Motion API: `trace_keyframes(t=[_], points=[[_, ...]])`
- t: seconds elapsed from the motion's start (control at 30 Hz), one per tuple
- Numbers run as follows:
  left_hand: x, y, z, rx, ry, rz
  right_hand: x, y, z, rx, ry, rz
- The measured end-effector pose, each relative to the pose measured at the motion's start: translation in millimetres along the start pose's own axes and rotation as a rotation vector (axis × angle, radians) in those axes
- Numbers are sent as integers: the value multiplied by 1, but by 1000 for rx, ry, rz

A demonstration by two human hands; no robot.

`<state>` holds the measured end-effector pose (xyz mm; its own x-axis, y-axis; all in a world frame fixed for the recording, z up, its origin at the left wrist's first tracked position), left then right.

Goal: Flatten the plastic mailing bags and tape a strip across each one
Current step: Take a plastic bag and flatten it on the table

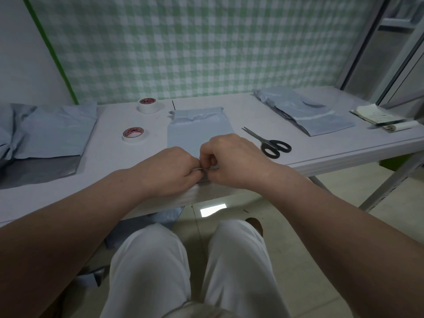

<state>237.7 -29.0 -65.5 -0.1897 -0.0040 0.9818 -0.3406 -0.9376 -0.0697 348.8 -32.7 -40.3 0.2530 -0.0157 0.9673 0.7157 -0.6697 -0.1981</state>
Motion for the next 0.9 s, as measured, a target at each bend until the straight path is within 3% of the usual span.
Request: trace_keyframes(t=[0.9], points=[[6, -3, 0, 43, 13, -25, 9, 3, 11, -108, -81, 48]])
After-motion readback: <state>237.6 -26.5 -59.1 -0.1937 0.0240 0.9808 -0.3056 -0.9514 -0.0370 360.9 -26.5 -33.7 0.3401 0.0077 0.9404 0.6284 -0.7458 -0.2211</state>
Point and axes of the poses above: each hand's wrist, its own y-axis away from the middle knuckle, its own x-axis out of the back of the hand, z = x × y, the point moved 5 cm from there along -y, towards the middle knuckle, and after that the axes turned 13 degrees about x, right-handed, at the moved point
